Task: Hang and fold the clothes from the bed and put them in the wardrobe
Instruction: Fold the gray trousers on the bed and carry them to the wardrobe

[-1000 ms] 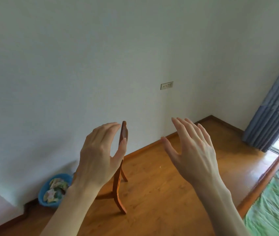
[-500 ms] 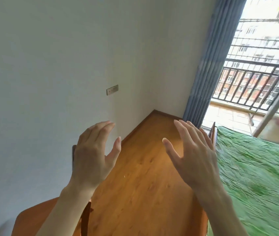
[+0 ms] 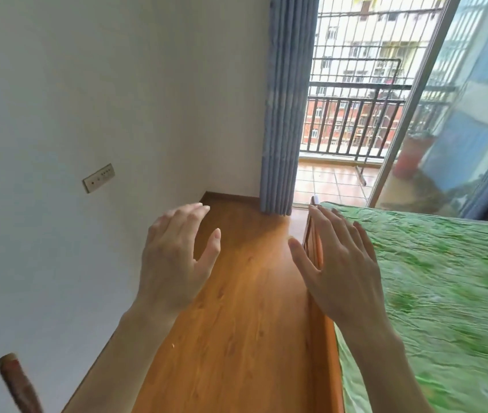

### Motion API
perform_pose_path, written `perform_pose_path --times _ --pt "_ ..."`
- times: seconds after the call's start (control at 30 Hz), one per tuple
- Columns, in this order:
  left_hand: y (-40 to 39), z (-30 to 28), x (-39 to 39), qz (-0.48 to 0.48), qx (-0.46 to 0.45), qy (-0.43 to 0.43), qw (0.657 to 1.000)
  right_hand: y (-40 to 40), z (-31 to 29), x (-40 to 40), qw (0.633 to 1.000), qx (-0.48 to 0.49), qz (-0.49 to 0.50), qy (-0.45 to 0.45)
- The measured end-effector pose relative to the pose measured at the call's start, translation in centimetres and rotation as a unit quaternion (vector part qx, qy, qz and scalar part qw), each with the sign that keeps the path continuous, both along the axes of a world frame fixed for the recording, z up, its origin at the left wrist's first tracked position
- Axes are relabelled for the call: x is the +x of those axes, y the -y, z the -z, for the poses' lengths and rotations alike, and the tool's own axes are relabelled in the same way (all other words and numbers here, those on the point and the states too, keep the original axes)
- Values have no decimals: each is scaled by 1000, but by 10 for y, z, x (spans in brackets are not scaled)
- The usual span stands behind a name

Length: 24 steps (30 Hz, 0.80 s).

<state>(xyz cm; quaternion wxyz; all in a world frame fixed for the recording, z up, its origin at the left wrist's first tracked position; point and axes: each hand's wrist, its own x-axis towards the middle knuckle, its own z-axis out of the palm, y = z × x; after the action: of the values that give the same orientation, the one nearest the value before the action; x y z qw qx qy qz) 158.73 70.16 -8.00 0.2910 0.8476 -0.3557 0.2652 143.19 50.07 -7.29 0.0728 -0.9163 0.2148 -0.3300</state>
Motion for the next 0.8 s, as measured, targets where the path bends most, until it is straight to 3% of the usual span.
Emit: perform_pose_path --times 0.57,0.8 --pt "207 -6 208 68 -13 -5 998 182 1 193 998 -26 57 5" --pt "295 4 332 104 -3 22 994 257 12 306 996 -39 84 -2"
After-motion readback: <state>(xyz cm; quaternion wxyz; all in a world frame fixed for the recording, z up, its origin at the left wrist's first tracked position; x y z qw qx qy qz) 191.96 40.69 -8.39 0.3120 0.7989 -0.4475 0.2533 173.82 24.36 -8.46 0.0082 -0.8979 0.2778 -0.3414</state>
